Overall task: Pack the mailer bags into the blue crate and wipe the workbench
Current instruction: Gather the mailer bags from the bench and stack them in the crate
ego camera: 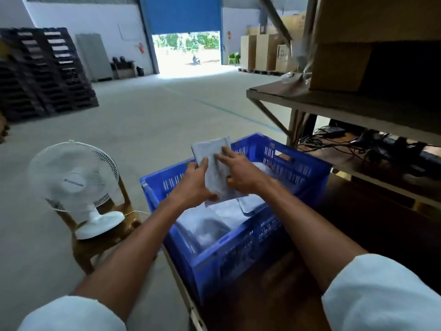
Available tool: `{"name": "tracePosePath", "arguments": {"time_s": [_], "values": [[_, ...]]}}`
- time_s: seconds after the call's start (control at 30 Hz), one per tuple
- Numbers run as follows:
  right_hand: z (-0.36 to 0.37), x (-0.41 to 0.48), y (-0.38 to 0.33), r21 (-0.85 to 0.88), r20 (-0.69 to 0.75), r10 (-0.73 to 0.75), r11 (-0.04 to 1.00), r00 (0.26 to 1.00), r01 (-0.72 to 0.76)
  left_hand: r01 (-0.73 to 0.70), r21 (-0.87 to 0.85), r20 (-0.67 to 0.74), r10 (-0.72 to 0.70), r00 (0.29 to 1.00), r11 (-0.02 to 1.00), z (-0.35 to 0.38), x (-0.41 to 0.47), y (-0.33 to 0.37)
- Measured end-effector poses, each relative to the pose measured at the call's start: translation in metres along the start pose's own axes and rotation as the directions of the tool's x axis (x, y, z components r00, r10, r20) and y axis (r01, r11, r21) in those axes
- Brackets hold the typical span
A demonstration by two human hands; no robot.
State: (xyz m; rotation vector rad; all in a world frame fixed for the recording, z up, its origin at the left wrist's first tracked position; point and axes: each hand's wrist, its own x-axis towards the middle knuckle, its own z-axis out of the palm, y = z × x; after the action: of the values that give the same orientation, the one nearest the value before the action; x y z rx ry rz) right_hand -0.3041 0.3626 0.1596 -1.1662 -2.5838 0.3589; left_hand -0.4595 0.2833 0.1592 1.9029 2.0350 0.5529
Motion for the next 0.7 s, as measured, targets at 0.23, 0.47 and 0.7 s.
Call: {"name": "tracePosePath", "arguments": {"time_s": [0.23, 0.47, 0.7], "values": [[0.074, 0.037, 0.035, -0.238, 0.644, 0.161, 0.971, 0.748, -0.004, -0.026, 0.495, 0.518, -0.271, 0.812, 0.868, 0.041, 0.032, -0.045], [0.061, 0.045, 0.033, -0.257, 0.643, 0.183, 0.966, 0.744, -0.015, 0.018, 0.496, 0.557, -0.334, 0.76, 0.868, 0.049, 0.054, -0.062], [0.055, 0.041, 0.018, -0.239, 0.693, 0.169, 0.971, 0.701, 0.002, -0.003, 0.571, 0.545, -0.377, 0.749, 0.821, 0.06, 0.046, -0.067]]}}
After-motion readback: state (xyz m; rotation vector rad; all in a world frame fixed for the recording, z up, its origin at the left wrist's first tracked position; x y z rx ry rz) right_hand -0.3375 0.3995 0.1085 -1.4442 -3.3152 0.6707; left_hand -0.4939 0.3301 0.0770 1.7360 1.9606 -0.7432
